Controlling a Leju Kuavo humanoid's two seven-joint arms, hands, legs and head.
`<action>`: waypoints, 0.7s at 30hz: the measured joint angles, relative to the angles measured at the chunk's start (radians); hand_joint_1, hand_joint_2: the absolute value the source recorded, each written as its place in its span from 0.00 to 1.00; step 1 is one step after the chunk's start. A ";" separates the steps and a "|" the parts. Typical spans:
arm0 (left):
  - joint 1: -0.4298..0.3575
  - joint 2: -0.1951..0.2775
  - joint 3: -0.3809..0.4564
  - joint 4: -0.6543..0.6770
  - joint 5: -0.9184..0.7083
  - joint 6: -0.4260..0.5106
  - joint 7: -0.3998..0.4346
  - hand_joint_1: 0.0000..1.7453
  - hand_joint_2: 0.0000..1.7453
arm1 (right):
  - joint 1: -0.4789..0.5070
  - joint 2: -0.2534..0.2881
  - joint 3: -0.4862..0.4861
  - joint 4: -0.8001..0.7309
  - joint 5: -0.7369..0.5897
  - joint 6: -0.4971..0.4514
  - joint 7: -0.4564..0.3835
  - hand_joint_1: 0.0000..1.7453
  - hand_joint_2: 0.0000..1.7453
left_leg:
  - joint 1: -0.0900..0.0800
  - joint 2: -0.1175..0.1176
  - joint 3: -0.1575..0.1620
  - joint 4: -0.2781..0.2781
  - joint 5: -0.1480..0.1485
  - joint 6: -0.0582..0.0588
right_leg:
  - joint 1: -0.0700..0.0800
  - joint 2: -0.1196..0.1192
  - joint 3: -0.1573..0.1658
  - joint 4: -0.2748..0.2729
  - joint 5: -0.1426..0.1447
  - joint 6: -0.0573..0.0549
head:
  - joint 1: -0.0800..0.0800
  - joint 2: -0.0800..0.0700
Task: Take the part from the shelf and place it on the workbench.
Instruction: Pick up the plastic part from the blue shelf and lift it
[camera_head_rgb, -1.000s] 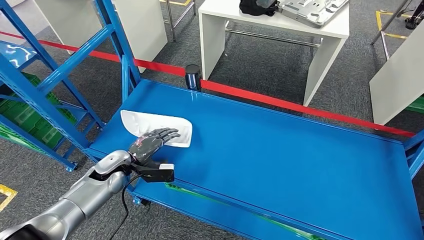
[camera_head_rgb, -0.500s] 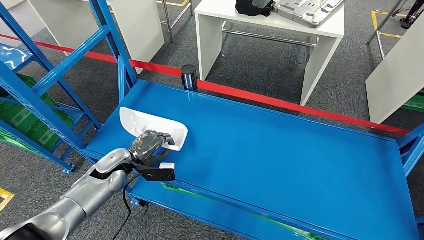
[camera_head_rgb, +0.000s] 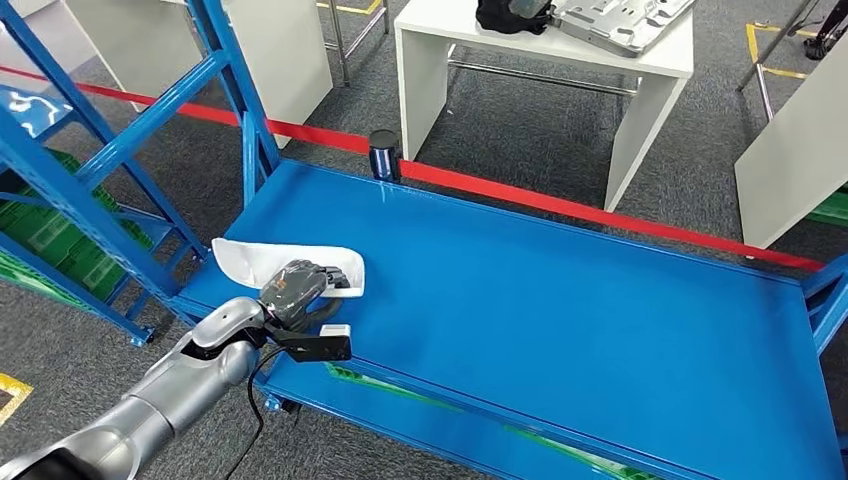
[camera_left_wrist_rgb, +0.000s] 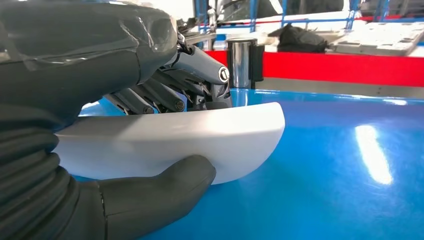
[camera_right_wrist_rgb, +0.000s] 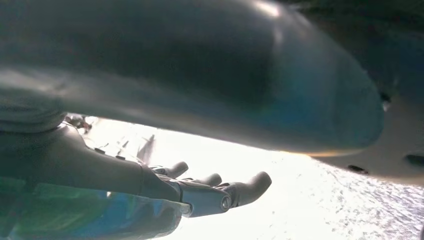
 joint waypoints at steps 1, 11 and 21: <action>0.000 0.000 0.001 0.000 0.001 0.000 0.000 0.92 1.00 | 0.000 0.000 0.002 0.000 0.000 0.000 0.000 0.00 0.00 | 0.002 0.000 -0.001 0.001 0.000 -0.004 | 0.001 0.000 -0.001 0.000 0.002 -0.008 | -0.001 0.000; 0.011 0.006 0.011 0.000 0.001 0.000 0.000 0.92 1.00 | 0.001 0.001 0.006 0.000 0.000 0.000 0.000 0.00 0.00 | 0.011 -0.001 -0.096 0.205 -0.075 -0.020 | 0.003 0.001 0.001 -0.003 0.007 -0.033 | -0.003 0.000; 0.003 0.001 0.012 -0.011 0.005 0.000 -0.007 0.94 1.00 | -0.001 0.005 0.006 0.000 0.000 0.001 0.000 0.00 0.00 | 0.003 0.006 0.015 -0.020 0.006 0.027 | 0.006 -0.001 -0.069 0.132 -0.058 -0.016 | 0.001 0.000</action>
